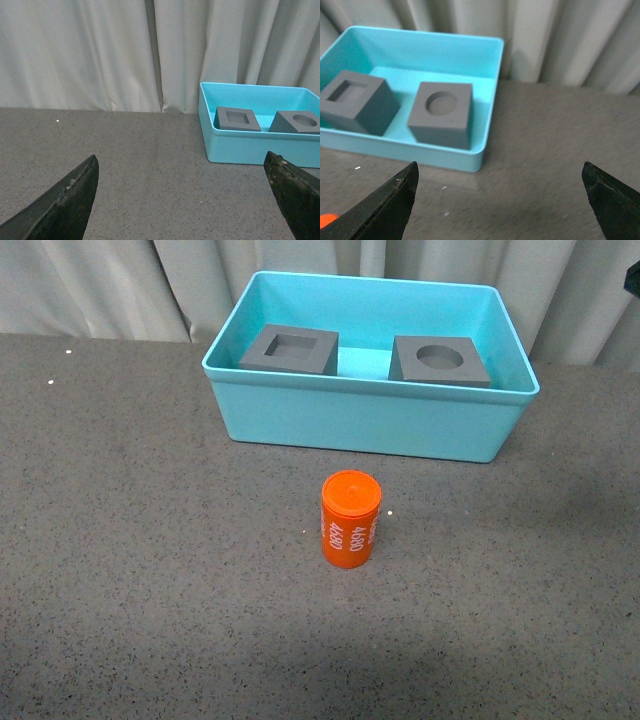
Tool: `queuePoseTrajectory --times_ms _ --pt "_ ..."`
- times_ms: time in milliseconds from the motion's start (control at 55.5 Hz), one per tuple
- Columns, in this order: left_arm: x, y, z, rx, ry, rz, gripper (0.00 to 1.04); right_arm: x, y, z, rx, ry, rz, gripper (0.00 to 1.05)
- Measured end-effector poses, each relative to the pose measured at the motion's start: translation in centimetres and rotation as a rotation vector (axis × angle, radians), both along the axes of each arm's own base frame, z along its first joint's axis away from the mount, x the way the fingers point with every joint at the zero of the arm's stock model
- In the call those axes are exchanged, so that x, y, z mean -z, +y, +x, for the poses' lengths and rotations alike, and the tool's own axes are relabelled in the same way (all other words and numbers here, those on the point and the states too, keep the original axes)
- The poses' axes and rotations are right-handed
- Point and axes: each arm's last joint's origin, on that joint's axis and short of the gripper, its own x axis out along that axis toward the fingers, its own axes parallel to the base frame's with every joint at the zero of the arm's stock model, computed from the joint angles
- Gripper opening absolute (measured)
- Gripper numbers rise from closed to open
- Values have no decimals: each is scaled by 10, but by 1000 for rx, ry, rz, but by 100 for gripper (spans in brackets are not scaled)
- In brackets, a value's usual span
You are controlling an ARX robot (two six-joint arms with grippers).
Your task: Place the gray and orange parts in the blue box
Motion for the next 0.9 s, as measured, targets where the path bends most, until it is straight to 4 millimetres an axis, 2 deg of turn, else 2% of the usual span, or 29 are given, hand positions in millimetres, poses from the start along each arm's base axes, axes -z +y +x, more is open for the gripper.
queuePoseTrajectory --times_ms 72,180,342,415,577,901 --pt "0 0 0 0 0 0 98 -1 7 3 -64 6 -75 95" --pt "0 0 0 0 0 0 98 2 26 12 -230 124 -121 95" --pt "0 0 0 0 0 0 98 17 69 20 -479 383 -159 95" --pt "0 0 0 0 0 0 98 25 86 21 -541 447 -177 95" --pt "0 0 0 0 0 0 98 49 111 24 -587 525 -252 95" --pt "0 0 0 0 0 0 98 75 137 37 -604 590 -289 95"
